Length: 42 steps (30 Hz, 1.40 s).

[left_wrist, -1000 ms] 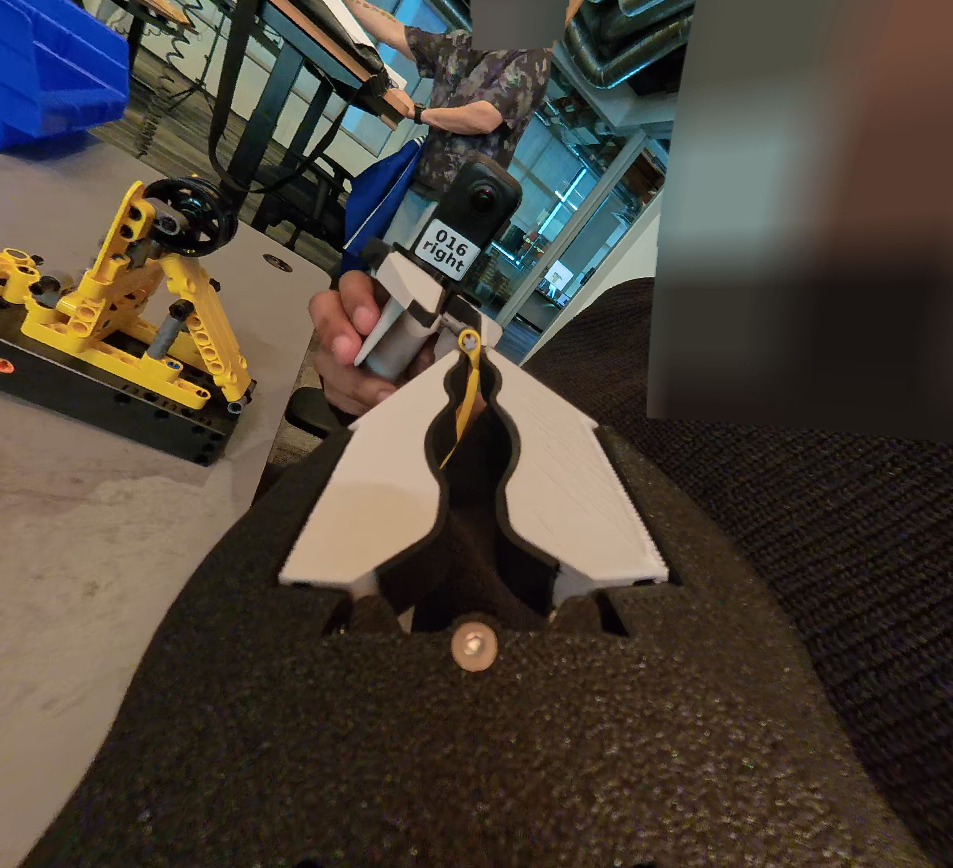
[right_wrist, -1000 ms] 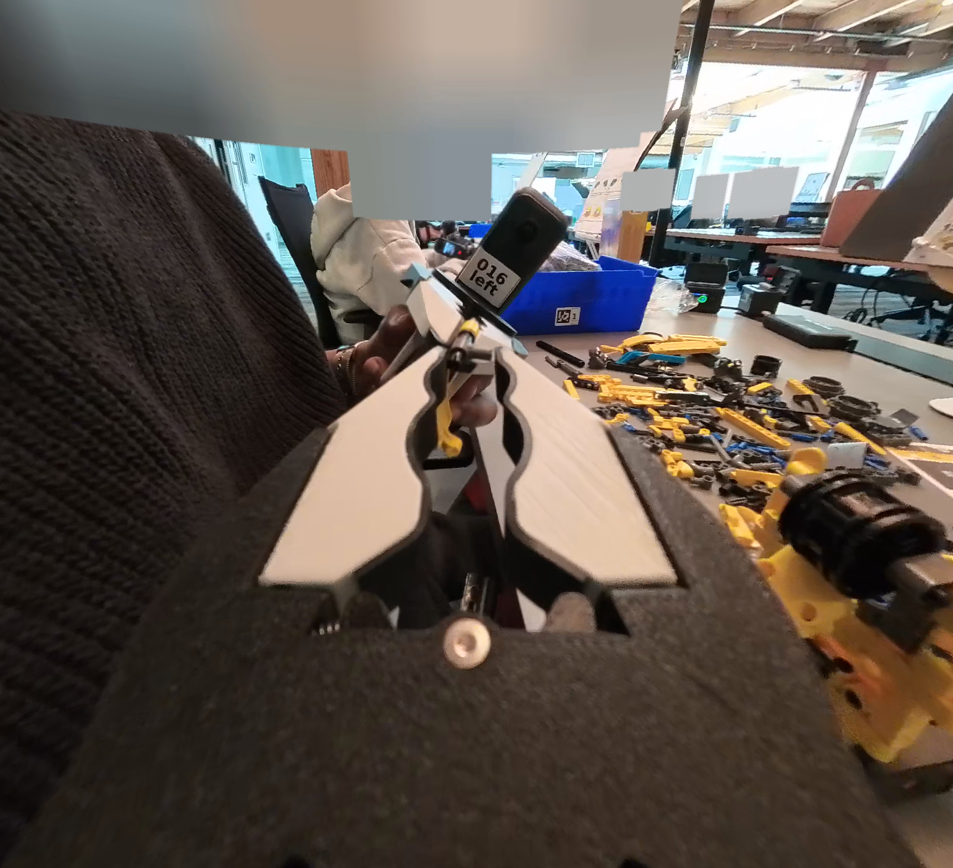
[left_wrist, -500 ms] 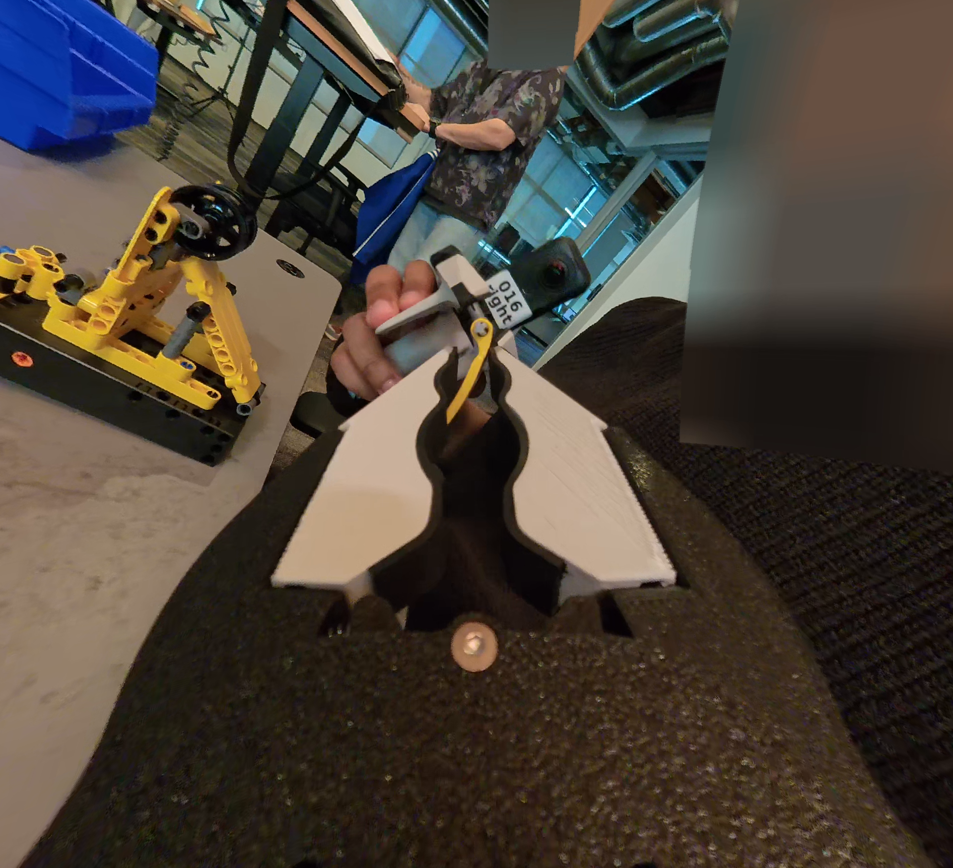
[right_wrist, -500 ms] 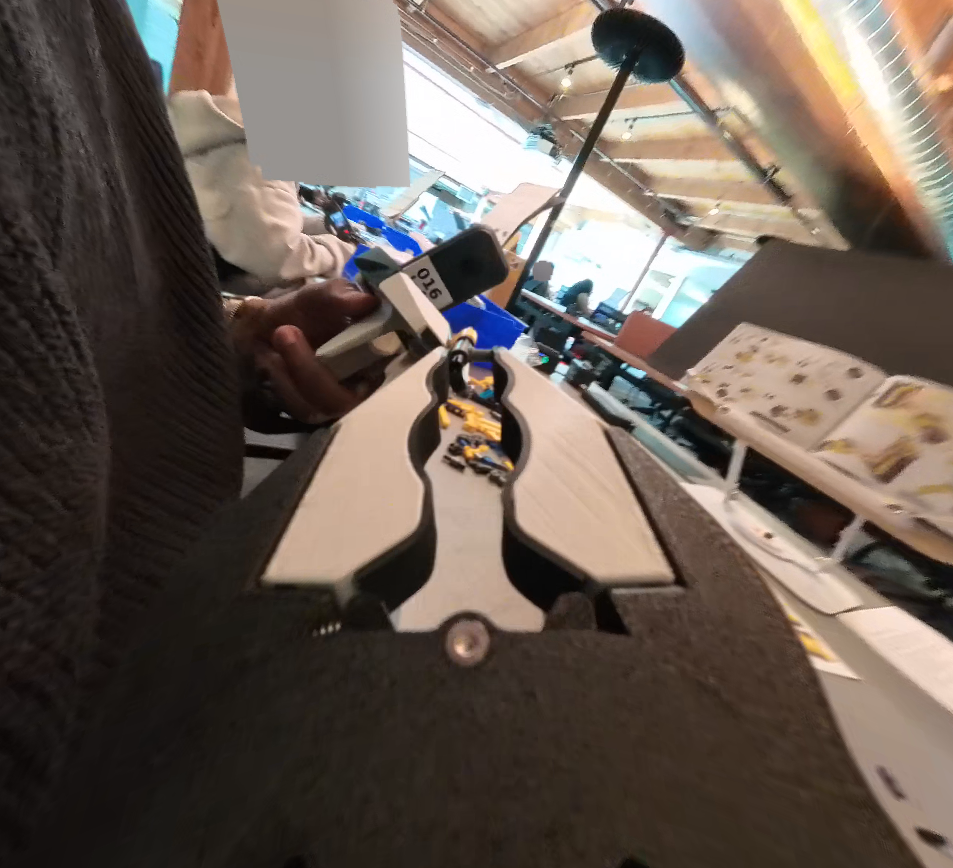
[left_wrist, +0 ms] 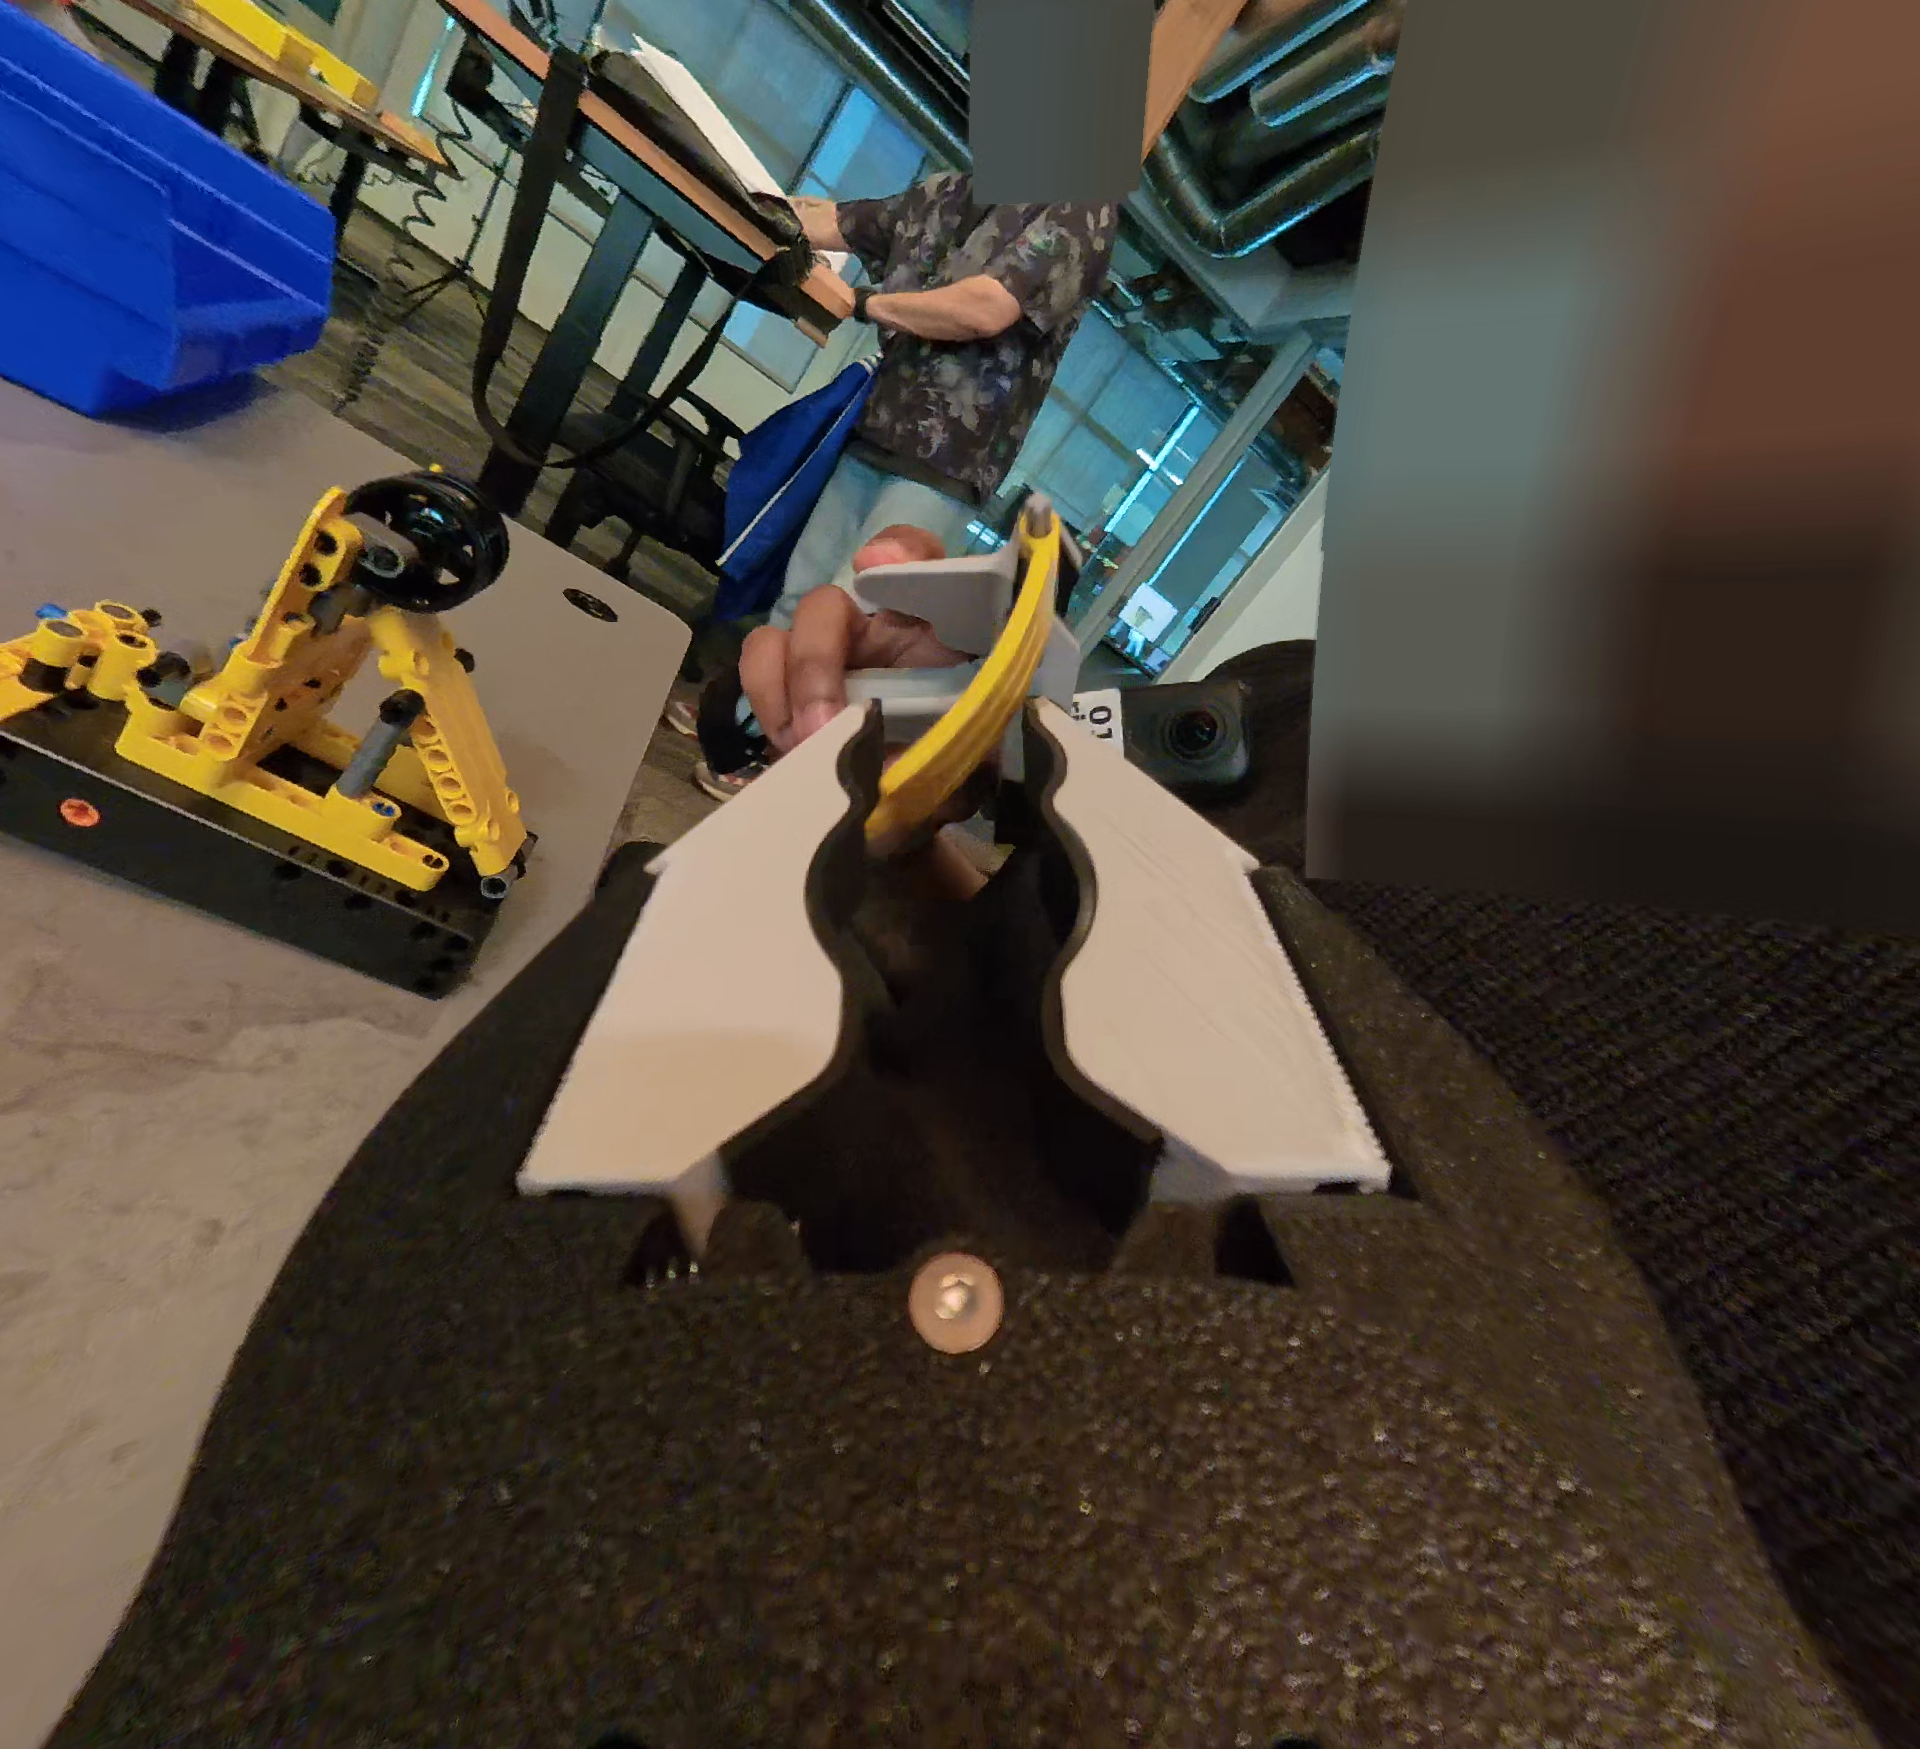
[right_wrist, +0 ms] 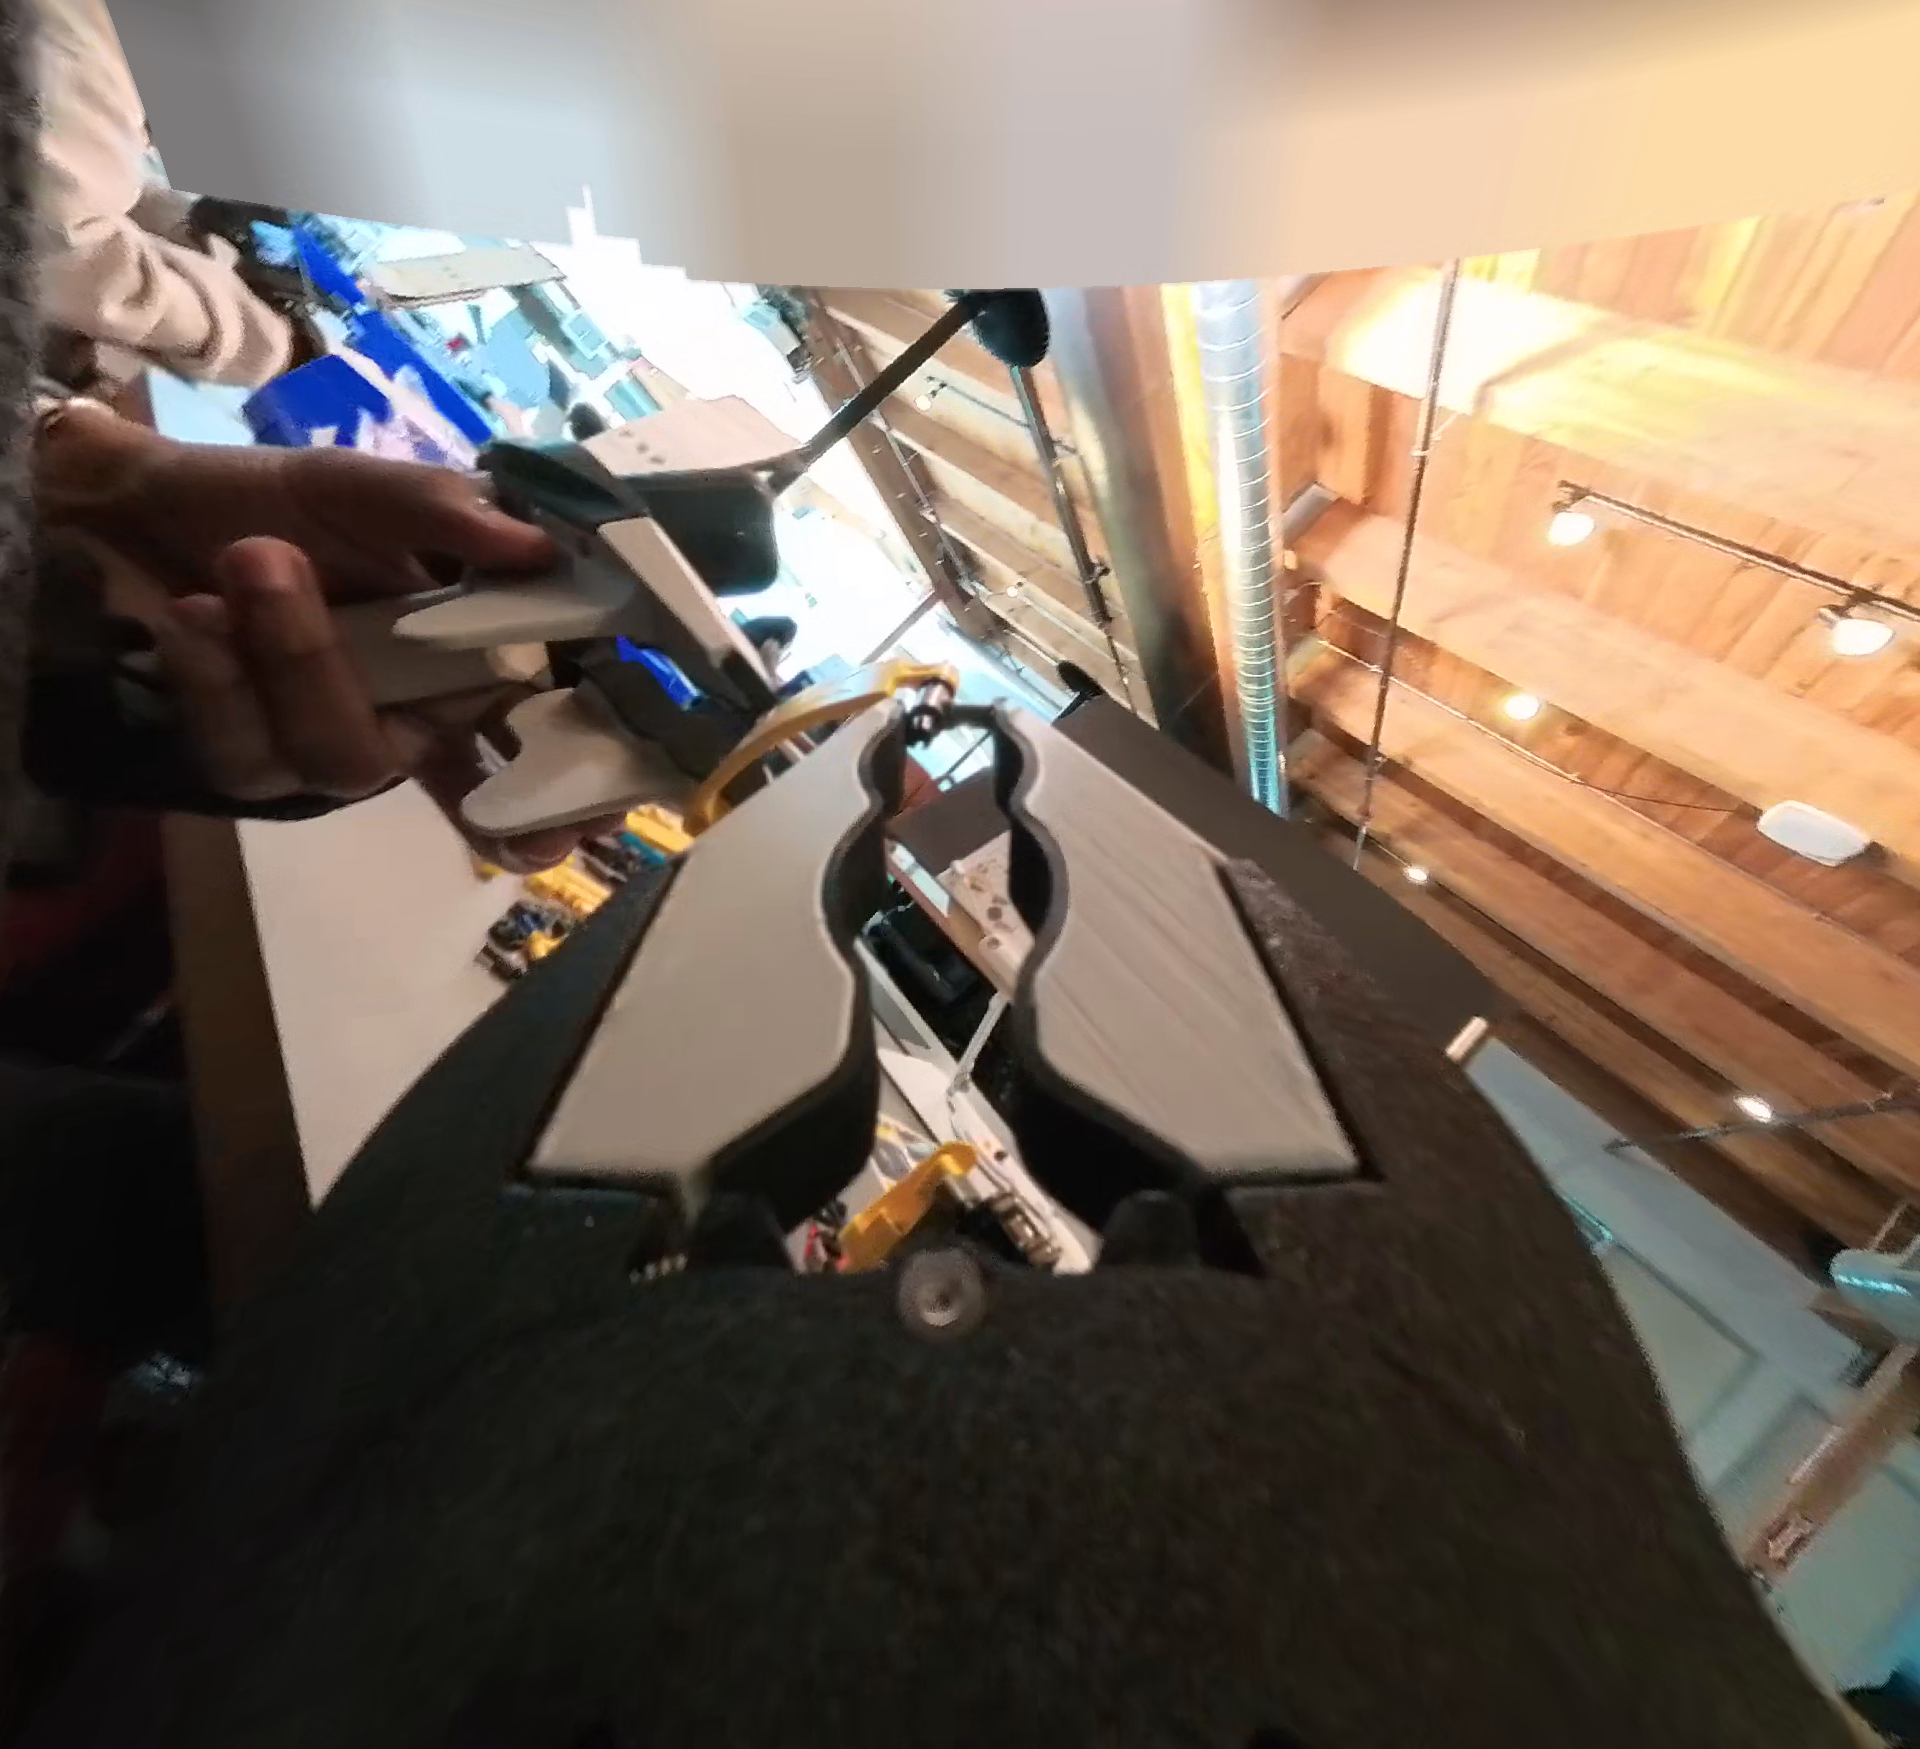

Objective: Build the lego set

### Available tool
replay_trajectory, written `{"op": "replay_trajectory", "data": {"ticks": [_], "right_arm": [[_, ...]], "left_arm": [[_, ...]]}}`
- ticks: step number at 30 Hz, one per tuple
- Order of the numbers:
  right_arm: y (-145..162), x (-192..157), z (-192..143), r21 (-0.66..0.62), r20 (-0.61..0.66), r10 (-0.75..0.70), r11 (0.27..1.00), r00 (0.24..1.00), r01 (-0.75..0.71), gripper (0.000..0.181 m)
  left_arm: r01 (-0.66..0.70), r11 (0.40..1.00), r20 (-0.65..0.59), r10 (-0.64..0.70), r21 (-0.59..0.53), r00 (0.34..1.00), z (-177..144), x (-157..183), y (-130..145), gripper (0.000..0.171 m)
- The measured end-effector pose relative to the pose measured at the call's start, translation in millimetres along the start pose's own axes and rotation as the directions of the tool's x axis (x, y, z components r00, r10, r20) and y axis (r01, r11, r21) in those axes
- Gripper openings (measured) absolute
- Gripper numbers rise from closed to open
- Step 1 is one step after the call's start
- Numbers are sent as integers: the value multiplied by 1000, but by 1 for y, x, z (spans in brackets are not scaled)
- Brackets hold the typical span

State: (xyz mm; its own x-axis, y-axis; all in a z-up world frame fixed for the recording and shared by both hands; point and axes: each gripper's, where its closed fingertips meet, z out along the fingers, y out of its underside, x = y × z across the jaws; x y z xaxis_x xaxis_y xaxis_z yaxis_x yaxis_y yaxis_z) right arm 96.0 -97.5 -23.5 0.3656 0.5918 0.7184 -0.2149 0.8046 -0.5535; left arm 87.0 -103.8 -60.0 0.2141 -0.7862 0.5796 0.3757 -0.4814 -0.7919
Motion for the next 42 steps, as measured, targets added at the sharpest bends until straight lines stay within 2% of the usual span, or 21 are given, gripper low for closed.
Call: {"op": "replay_trajectory", "data": {"ticks": [9,12,15,19,21,25,29,32,37,42], "right_arm": [[-9,29,-9,49,-130,32,998,991,-26,15],[-9,35,-12,58,-152,42,998,988,-33,15],[-6,38,-13,53,-160,35,998,986,-27,15],[-2,43,-16,54,-174,59,997,983,-51,15],[1,47,-18,59,-184,89,995,979,-79,15],[6,56,-22,72,-201,133,990,971,-121,15],[9,60,-24,75,-211,147,988,966,-134,15],[11,60,-25,74,-212,147,988,966,-134,15],[17,58,-28,82,-208,180,983,961,-167,15],[21,54,-28,93,-191,217,975,957,-202,14]], "left_arm": [[-89,996,110,88,5,990,-18,-5,-16,28],[-124,992,234,119,8,965,-32,-25,-27,29],[-191,981,421,192,-44,887,-53,-55,-33,28],[-229,967,669,243,-111,703,-93,-96,-43,28],[-237,962,729,259,-135,633,-108,-107,-47,28],[-228,958,769,278,-175,576,-118,-118,-46,28],[-194,943,825,331,-271,457,-133,-138,-40,28],[-207,931,843,360,-300,400,-140,-143,-44,28],[-229,937,872,333,-263,358,-156,-140,-55,27],[-208,944,892,314,-257,324,-175,-137,-51,27]]}}
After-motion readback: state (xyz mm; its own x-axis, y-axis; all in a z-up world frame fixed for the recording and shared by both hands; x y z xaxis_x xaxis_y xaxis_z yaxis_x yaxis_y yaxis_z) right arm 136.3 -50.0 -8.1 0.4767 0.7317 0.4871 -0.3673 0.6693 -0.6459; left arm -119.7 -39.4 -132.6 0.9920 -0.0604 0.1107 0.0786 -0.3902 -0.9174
